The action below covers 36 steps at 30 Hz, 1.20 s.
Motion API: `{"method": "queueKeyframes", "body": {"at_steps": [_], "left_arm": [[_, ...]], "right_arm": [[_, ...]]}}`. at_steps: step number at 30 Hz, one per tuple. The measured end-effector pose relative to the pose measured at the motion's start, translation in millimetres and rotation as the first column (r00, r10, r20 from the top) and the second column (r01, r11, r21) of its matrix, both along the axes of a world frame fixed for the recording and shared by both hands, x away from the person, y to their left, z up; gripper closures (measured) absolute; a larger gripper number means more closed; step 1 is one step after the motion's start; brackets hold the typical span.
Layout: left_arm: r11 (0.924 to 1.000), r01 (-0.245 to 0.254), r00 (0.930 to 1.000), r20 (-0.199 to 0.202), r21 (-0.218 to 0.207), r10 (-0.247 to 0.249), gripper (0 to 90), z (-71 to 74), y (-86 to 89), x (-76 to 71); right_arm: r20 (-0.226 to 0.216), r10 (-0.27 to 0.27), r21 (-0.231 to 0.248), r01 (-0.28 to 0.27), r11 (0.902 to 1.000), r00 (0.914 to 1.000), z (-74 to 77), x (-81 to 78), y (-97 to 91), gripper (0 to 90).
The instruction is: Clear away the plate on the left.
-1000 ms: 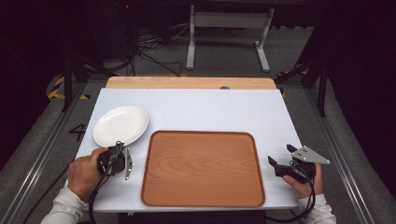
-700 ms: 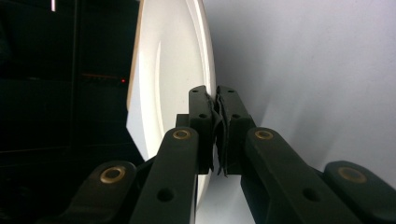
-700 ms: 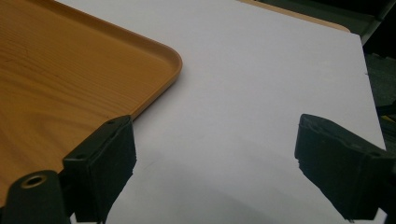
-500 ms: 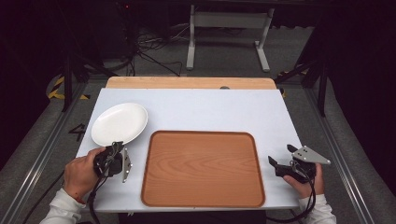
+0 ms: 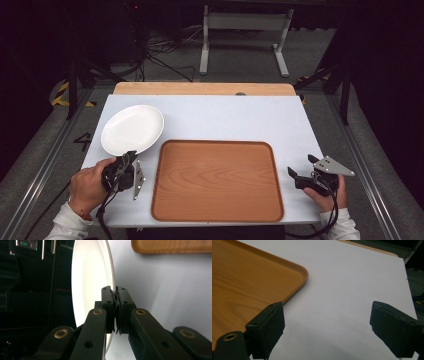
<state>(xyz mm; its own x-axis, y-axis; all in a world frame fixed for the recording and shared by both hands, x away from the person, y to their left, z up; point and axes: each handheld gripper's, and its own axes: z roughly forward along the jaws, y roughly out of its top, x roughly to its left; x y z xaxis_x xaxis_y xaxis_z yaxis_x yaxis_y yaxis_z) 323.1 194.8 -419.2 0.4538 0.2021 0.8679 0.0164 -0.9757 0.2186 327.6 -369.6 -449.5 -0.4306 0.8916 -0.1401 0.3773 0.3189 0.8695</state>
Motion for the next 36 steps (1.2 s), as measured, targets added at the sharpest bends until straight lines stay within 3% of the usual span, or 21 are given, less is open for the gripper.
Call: {"method": "queueKeyframes", "body": {"at_steps": [16,22,27,36], "left_arm": [[0.9959,0.09,0.9956,0.026,0.002,-0.09,86.6,12.2,-24.7,-12.1],[0.9914,0.129,0.991,0.033,0.025,-0.129,86.6,13.7,-36.4,-18.8],[0.9832,0.179,0.983,0.032,0.035,-0.18,86.3,15.3,-49.9,-24.5],[0.9517,0.302,0.9531,0.009,0.057,-0.303,85.7,12.6,-79.5,-39.2]], "right_arm": [[0.001,0.0,0.001,0.0,1.0,1.0,-0.4,-0.1,0.5,13.2],[-0.002,0.003,-0.003,-0.003,1.0,1.0,-1.1,0.0,1.3,13.2],[-0.004,0.003,-0.001,-0.003,1.0,1.0,-1.4,0.2,1.2,13.2],[-0.006,0.006,-0.003,-0.006,1.0,1.0,-1.9,0.4,0.7,13.2]]}}
